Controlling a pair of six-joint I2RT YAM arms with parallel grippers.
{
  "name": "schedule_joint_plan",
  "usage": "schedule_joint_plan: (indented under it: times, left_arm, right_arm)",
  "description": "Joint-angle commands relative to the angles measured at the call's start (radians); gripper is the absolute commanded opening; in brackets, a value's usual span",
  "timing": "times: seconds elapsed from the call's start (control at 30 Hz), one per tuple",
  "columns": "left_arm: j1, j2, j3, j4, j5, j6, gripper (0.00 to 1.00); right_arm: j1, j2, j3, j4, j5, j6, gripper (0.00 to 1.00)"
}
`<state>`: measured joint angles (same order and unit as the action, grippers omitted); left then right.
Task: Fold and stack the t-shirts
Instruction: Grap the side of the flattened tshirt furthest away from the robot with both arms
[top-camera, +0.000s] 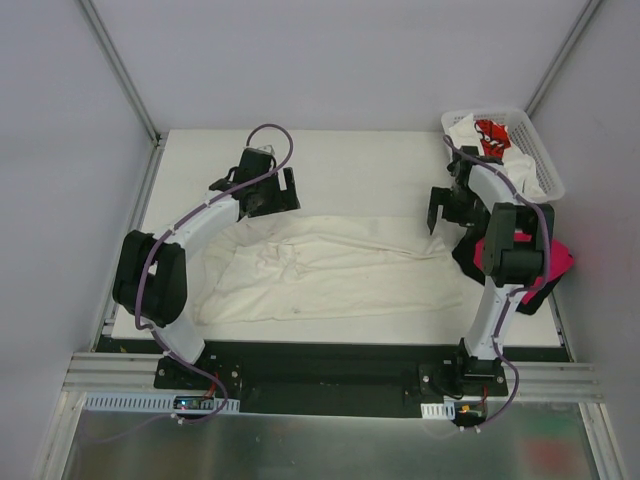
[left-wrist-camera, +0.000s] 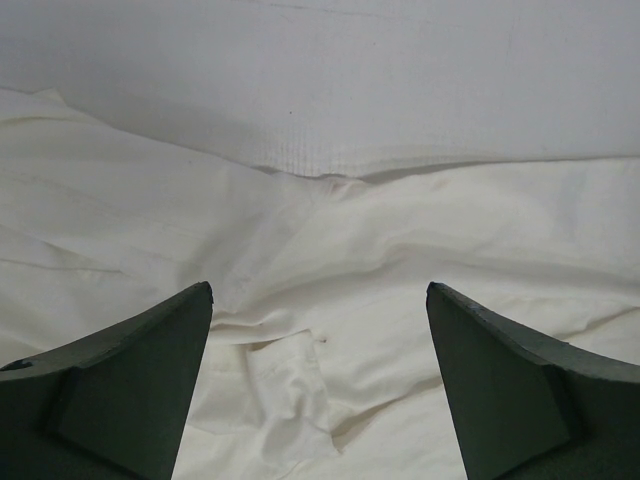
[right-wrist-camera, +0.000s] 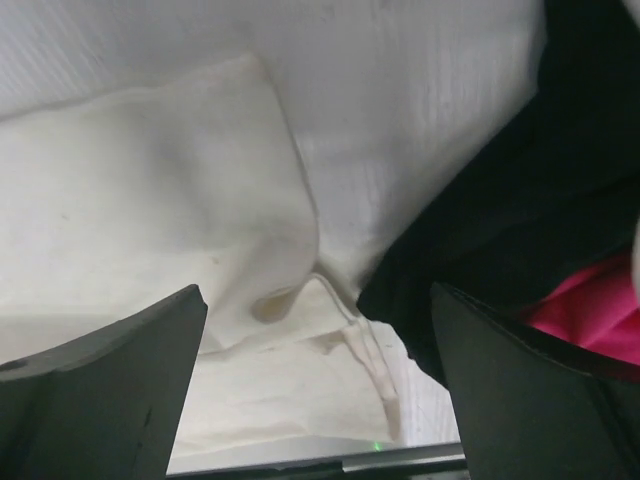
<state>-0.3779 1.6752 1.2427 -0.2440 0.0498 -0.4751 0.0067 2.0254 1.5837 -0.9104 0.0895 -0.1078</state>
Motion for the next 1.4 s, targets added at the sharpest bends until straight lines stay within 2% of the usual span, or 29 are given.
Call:
schedule_joint_plan:
  times: [0.0,0.27,0.53,0.8,1.1,1.23,1.37]
  left_arm:
    - [0.004,-0.049,-0.003,0.017,0.024,0.007,0.87]
    - [0.004,-0.051,-0.003,0.017,0.009,0.018,0.87]
    - [0.004,-0.051,-0.003,0.017,0.007,0.033,0.87]
    - [0.004,-0.045,-0.005,0.017,0.013,0.039,0.87]
    - [0.004,-0.04,0.003,0.017,0.019,0.044,0.87]
    - [0.004,-0.037,0.001,0.017,0.016,0.041,0.87]
    - [0.004,-0.035,0.003,0.017,0.007,0.041,0.87]
  right_arm:
    - [-0.004,-0.014,0.002,0.11,-0.134,0.033,0.96]
    - [-0.002,0.12,0.198,0.065,-0.197,0.033,0.96]
    - [-0.005,0.24,0.28,0.062,-0.232,0.017,0.96]
    - [-0.034,0.251,0.254,0.071,-0.237,0.008,0.96]
    - [-0.071,0.251,0.318,0.05,-0.24,0.002,0.96]
    - [-0.07,0.233,0.28,0.057,-0.26,0.016,0.99]
    - [-0.067,0.194,0.203,0.108,-0.269,0.037,0.9]
